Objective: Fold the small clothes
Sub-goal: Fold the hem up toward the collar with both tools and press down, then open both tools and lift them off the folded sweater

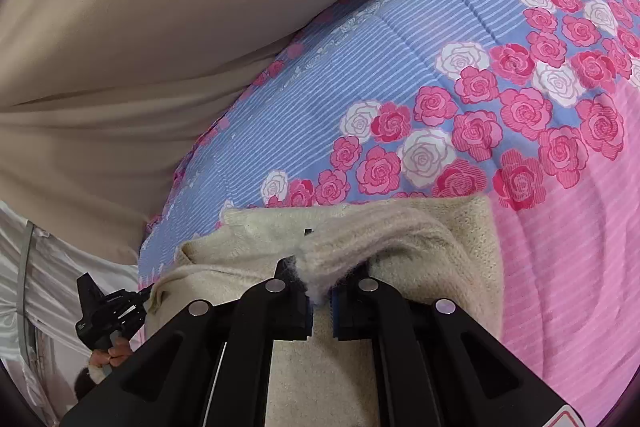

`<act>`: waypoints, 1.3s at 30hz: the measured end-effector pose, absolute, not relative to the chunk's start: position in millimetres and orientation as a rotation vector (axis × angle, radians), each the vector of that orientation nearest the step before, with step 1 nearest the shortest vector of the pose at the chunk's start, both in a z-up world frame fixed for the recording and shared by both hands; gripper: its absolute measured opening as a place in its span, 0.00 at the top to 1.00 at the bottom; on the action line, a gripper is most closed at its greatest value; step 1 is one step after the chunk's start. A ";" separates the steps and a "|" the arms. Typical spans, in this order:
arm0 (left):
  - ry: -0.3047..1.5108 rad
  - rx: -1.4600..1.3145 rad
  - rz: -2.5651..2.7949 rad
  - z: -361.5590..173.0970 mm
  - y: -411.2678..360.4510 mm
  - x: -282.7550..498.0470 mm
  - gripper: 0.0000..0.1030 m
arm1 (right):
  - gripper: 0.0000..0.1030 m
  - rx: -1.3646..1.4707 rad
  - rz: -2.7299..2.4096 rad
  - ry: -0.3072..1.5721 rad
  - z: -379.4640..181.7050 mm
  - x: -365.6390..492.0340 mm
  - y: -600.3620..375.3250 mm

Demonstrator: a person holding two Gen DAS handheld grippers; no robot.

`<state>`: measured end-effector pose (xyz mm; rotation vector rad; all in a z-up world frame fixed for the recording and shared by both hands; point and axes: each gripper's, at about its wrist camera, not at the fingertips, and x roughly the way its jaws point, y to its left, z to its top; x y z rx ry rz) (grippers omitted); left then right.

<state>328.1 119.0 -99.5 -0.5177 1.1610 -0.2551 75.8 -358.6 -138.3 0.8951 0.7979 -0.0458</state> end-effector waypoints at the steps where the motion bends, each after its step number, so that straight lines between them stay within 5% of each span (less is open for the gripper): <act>1: 1.161 -0.515 -0.254 -99.8 118.7 328.2 0.93 | 0.95 0.896 -0.045 0.799 -138.3 75.3 -359.0; 27: 1.173 -0.521 -0.239 -100.1 119.1 333.3 0.90 | 0.94 0.902 -0.053 0.789 -135.4 77.8 -367.0; 30: 1.167 -0.535 -0.249 -93.0 121.9 334.9 0.89 | 0.88 0.908 -0.079 0.742 -123.1 69.9 -377.1; 33: 1.144 -0.538 -0.265 -82.1 125.1 332.4 0.87 | 0.71 0.916 -0.142 0.660 -104.7 54.4 -393.6; 36: 1.039 -0.489 -0.220 -59.5 132.9 325.3 0.65 | 0.71 0.852 -0.167 0.643 -84.2 40.8 -399.0; 39: 0.974 -0.468 -0.204 -38.9 144.1 322.5 0.61 | 0.71 0.764 -0.159 0.661 -71.1 28.9 -386.7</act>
